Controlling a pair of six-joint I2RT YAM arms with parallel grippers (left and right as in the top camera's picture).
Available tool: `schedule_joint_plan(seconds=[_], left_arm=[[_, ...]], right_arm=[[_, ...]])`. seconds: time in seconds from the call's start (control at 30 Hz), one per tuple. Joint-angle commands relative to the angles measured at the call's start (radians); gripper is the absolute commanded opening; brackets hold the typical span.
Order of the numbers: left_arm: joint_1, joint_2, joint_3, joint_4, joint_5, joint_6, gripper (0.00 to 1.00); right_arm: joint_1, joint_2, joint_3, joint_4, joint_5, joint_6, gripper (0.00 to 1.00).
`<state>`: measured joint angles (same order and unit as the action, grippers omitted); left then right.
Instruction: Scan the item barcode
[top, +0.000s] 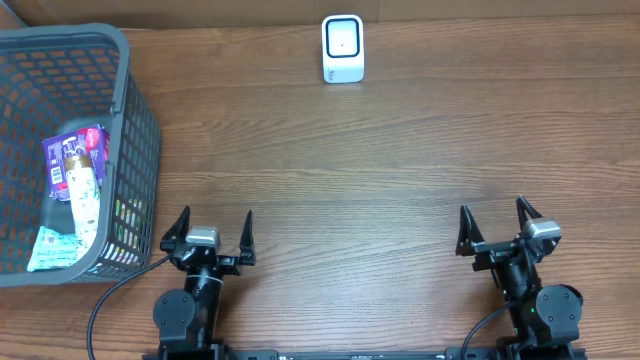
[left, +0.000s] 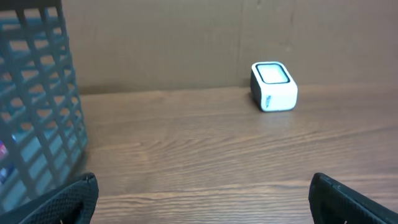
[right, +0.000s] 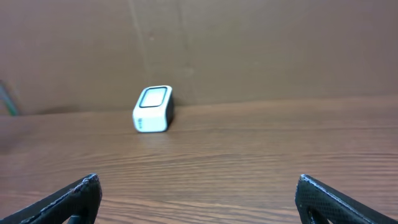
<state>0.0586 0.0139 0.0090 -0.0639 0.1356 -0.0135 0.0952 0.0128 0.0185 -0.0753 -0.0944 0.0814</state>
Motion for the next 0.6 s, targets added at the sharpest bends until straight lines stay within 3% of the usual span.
schedule_joint_plan(seconds=[0.0, 0.23, 0.57], left_arm=[[-0.007, -0.009, -0.004, 0.001, 0.043, -0.111, 1.00], [-0.007, -0.009, 0.030, -0.021, 0.147, -0.126, 1.00], [-0.007, 0.045, 0.272, -0.157, 0.146, -0.126, 1.00]], right_arm=[[0.007, -0.010, -0.010, 0.007, -0.046, 0.000, 1.00], [0.006, -0.010, 0.004, -0.009, -0.046, 0.000, 1.00], [0.006, -0.010, 0.095, -0.055, -0.045, 0.016, 1.00]])
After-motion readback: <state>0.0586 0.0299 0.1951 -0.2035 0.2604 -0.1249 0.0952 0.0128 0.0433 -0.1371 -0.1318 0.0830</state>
